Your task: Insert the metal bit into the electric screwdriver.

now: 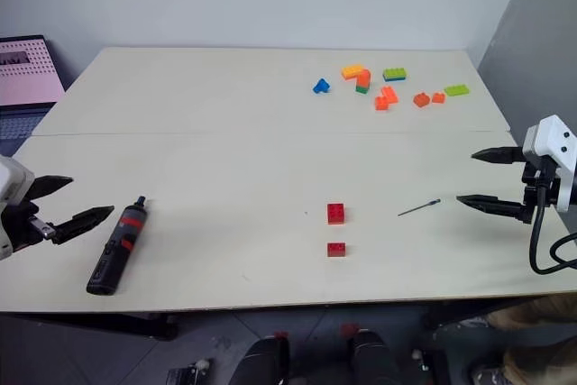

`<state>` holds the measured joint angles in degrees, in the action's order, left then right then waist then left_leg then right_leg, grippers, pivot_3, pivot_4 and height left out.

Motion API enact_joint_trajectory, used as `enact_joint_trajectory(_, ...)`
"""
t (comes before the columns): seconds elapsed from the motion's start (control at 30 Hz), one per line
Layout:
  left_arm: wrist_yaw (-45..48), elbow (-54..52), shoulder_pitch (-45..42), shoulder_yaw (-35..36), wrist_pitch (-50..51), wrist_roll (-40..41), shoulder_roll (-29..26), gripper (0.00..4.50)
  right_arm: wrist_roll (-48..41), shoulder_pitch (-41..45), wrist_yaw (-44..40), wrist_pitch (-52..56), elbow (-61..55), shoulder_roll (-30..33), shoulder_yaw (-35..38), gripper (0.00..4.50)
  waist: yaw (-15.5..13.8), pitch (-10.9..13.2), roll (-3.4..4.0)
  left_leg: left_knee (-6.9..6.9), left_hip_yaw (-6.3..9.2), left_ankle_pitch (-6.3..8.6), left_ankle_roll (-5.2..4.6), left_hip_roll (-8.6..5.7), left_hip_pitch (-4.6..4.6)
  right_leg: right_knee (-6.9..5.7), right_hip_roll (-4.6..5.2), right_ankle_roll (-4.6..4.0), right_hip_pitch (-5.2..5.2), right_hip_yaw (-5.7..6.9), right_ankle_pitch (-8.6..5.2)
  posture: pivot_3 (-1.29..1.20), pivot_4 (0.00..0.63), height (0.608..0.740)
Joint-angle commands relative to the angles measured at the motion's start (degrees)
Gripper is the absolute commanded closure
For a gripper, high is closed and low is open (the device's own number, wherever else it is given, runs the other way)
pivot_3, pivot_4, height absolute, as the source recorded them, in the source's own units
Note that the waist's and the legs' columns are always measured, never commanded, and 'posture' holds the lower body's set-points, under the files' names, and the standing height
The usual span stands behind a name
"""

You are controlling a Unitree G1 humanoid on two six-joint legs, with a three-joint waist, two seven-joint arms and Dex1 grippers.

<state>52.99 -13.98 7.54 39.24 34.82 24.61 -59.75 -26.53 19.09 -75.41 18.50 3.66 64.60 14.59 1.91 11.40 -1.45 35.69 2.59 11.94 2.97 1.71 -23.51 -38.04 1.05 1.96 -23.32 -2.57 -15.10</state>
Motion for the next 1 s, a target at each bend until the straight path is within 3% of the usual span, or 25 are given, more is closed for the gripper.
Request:
enact_joint_trajectory(0.03,0.75,-2.0,-0.13,2.09,0.23,0.88,-0.41,0.16,-0.46,0.29,-0.41,-0.58,-0.62,0.29,1.57,0.0,0.01,0.0,0.0,0.0,0.0,0.0,0.0,0.0,0.0,0.0,0.0,0.0,0.0,0.0,0.0,0.0,0.15,0.74)
enact_joint_trajectory(0.6,4.52,-5.59,1.17,2.21,2.39,5.07,-0.4,0.16,0.15,1.69,-1.41,-2.94,0.16,-1.81,-0.59,0.0,0.04,0.0,0.0,0.04,-0.01,0.0,0.0,0.01,0.02,-0.05,-0.02,0.02,0.02,-0.01,0.02,0.0,0.15,0.74)
enact_joint_trajectory(0.83,7.49,-16.13,0.05,-5.97,2.4,9.02,-1.33,0.16,-0.45,5.69,-1.75,-0.69,-4.44,-4.72,-6.29,0.0,0.02,-0.01,0.0,0.11,-0.03,0.0,0.0,-0.01,0.02,-0.06,-0.01,0.07,0.05,-0.05,0.05,0.0,0.15,0.74)
enact_joint_trajectory(1.0,9.11,-22.05,-3.48,-16.15,1.38,11.33,-1.03,0.16,3.18,11.68,0.74,1.01,-6.42,-11.71,-15.44,0.0,0.08,-0.03,-0.01,0.12,-0.02,0.0,0.0,0.0,0.06,-0.08,-0.04,0.1,0.07,-0.05,0.07,0.0,0.15,0.74)
